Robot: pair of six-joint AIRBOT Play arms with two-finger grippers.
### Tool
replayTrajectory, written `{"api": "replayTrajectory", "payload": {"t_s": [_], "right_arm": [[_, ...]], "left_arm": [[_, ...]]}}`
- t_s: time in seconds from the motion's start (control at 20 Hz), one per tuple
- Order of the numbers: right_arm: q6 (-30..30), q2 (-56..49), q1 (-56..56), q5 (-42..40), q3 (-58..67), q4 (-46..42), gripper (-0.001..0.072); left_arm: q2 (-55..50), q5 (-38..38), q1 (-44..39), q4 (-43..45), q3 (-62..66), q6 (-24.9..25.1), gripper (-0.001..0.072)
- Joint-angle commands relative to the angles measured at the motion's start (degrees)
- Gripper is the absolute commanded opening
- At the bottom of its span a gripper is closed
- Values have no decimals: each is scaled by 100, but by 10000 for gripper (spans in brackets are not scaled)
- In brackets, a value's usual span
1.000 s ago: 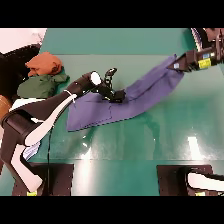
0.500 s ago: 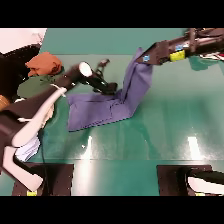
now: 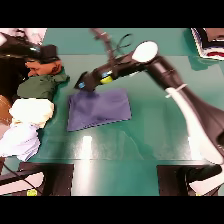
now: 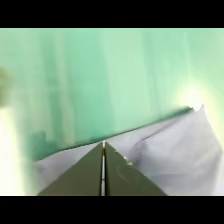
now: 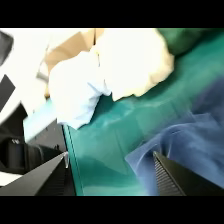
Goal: Fold the shirts.
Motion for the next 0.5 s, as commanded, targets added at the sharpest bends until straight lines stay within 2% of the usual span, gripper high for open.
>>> {"api": "replayTrajectory", "payload": {"t_s": [0.0,0.1,0.2,0.45], "right_arm": [[262,-590,229,699,638,-695,520],[476,-442,-76,1233,398,-1268,512],[566,-52,-549,1377,-374,-1705,512],[1049,955,-2221,807,-2863,-1827,515]], "left_arm": [[439,-323,529,87,2,72,24],[446,-520,529,105,-4,232,24],[446,-664,529,66,-4,234,24],[444,-704,511,-2,-4,245,24]]}}
